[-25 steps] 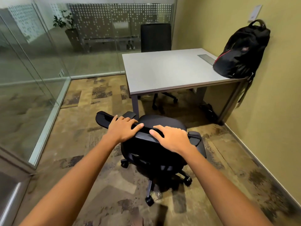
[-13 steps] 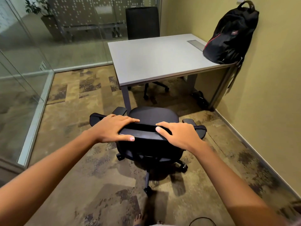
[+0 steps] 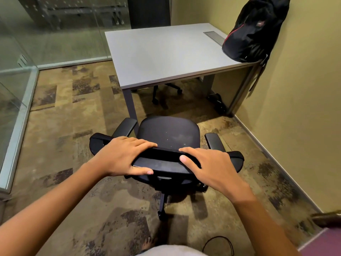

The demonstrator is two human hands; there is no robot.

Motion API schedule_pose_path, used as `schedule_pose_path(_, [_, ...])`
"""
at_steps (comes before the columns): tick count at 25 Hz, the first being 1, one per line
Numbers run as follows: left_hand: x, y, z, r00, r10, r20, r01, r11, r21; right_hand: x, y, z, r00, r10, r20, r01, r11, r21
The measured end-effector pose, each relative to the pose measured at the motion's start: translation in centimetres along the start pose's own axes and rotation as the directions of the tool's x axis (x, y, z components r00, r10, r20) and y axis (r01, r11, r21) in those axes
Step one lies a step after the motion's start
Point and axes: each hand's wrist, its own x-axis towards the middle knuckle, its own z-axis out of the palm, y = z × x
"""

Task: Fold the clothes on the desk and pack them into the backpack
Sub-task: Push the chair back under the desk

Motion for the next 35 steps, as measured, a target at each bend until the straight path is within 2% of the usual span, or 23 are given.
schedule_pose_path(7, [2.4,0.9,0.1,1.000,0.019,0.023,-0.019,1.000,0.006,-0.5,1.9,-0.6,1.000,0.027,-0.011,-0.026,0.999,0.030])
schedule_pose_path(15, [7.7,2.1,1.0,0.994,-0.053,0.091,0.059,0.996,-0.064,0.2,6.5,-1.2,0.991,0.121,-0.049,-0.122,0.992,-0.017])
schedule_pose_path(21, [13.8,2.5,1.8,0.987,-0.094,0.132,0.105,0.991,-0.083,2.7,12.4,-1.9,0.994,0.095,-0.061,-0.098,0.993,-0.063])
schedule_pose_path(35, [31.7,0.6,4.7,0.988,-0.134,0.077,0.139,0.989,-0.058,12.4,29.1,-3.7,0.994,0.077,-0.075,-0.083,0.993,-0.079])
